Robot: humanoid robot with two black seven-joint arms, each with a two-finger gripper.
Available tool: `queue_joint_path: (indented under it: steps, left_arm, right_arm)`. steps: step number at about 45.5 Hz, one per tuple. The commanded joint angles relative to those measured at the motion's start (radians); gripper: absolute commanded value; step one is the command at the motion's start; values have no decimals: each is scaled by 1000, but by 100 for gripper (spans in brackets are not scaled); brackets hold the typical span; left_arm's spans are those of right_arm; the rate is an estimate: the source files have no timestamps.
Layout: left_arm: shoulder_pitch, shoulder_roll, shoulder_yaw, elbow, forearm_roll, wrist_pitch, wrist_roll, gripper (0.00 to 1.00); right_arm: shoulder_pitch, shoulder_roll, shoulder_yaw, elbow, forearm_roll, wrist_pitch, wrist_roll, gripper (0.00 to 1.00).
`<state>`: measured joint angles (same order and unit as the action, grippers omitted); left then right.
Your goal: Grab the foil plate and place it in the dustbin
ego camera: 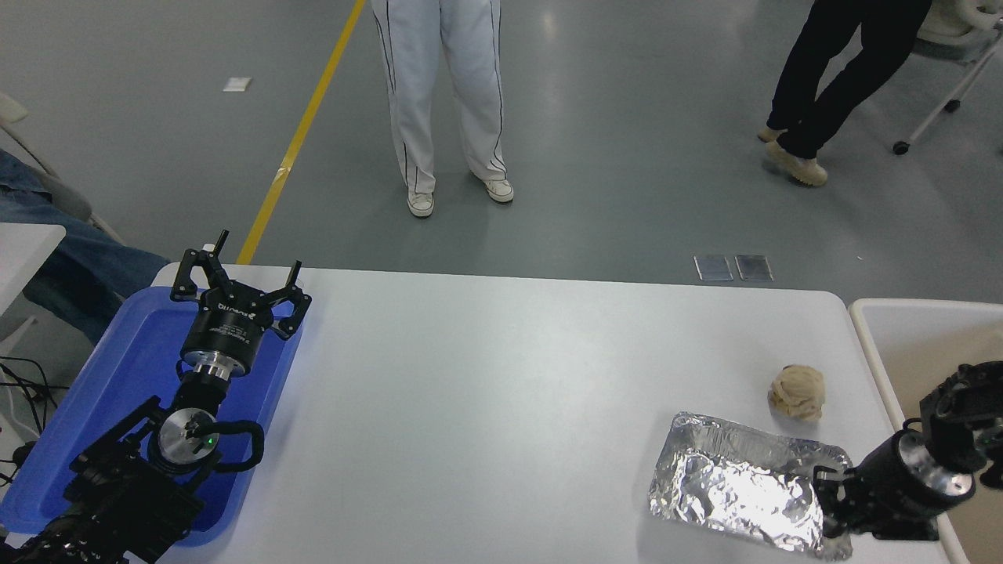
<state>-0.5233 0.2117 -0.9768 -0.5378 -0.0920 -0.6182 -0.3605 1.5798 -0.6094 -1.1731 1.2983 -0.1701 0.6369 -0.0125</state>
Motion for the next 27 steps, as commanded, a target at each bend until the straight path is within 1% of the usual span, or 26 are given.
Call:
queue_joint_path:
  steps: [1,13,27]
  left_arm:
    - [0,0,0,1,0,0,0,100]
    - [0,0,1,-1,0,2,0,100]
    - [0,0,1,1,0,2,0,100]
  right_arm:
    - [239,-1,-79,36,-8,148,0,0]
    - [471,0,-85,84,-8,148,0,0]
    - [652,8,-112,110,-12,148,0,0]
